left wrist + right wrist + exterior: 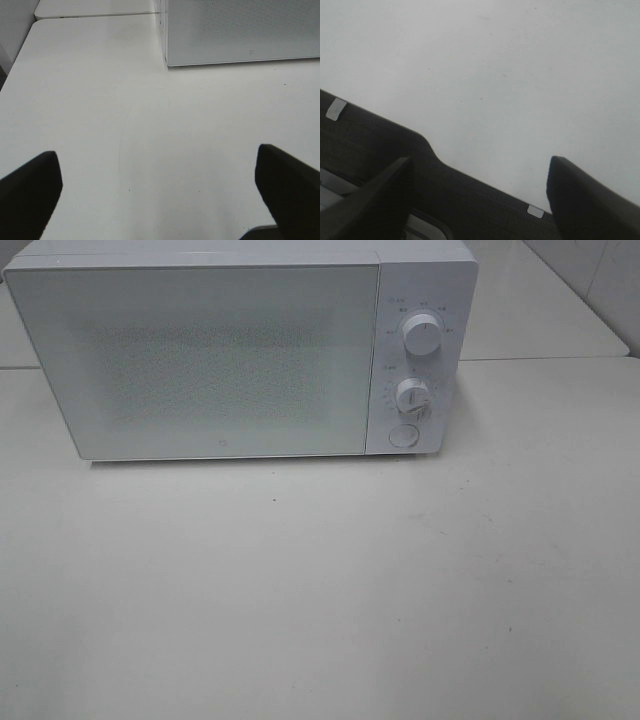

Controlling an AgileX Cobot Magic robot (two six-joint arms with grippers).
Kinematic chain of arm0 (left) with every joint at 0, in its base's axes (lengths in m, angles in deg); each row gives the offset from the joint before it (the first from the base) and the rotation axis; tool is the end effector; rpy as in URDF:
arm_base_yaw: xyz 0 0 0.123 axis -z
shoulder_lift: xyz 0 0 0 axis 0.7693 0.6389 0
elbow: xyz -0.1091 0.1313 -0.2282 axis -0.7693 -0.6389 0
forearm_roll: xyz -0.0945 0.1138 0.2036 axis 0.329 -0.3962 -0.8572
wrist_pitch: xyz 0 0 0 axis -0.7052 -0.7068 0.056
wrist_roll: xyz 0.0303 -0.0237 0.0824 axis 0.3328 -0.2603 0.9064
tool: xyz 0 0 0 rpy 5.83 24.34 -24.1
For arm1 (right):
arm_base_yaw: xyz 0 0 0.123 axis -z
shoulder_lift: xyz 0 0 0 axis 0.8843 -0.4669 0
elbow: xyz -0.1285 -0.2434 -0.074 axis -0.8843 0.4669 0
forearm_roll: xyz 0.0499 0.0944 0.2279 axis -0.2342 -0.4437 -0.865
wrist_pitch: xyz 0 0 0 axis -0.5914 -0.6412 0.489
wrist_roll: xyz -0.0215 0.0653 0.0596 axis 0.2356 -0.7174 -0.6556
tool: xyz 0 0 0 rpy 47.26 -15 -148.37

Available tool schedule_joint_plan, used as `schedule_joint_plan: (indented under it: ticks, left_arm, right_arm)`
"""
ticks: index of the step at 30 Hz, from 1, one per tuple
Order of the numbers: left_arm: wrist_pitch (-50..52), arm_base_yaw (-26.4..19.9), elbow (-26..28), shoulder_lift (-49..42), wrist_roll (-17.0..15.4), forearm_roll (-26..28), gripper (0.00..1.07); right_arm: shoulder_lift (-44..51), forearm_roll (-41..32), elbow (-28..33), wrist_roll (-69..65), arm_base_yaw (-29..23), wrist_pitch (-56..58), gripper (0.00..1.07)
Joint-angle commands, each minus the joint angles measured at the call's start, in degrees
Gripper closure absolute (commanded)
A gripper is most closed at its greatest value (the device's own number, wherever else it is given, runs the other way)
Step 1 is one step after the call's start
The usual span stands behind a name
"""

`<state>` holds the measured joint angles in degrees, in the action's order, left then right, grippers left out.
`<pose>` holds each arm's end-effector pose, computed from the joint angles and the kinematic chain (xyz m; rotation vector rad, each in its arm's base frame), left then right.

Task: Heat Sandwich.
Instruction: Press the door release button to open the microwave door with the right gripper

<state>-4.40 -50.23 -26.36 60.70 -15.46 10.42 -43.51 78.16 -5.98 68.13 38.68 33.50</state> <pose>-0.0053 -0.0058 0.2785 0.0892 2.0225 -0.0344 0.0348 0.0133 0.3101 -0.4500 2.3210 0.1884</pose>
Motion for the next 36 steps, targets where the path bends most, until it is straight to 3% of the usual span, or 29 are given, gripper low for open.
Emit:
schedule_joint_plan:
  ticks: [1,7,15,28,36]
  left_arm:
    - [0.6,-0.2,-0.2,-1.5,-0.2,0.1,0.09]
    - [0.6,-0.2,-0.2,-1.5,-0.2,0.1,0.09]
    - [0.6,-0.2,-0.2,-1.5,-0.2,0.1,0.09]
    - [0.6,-0.2,-0.2,-1.3,-0.2,0.1,0.09]
    - [0.6,-0.2,-0.2,-1.3,-0.2,0.1,0.09]
  right_arm:
    - [7.0,2.9,3.2,-4.9,2.6,1.4,0.33]
    - [15.6,3.5,6.5,-4.9,10.8,-0.1,0.33]
    - [22.4,2.2,7.2,-4.9,17.6,-5.5,0.33]
    - [22.4,0.4,9.1,-4.3,18.2,-8.1,0.33]
    - [21.7,0.3,6.9,-4.3,18.2,-12.3,0.33]
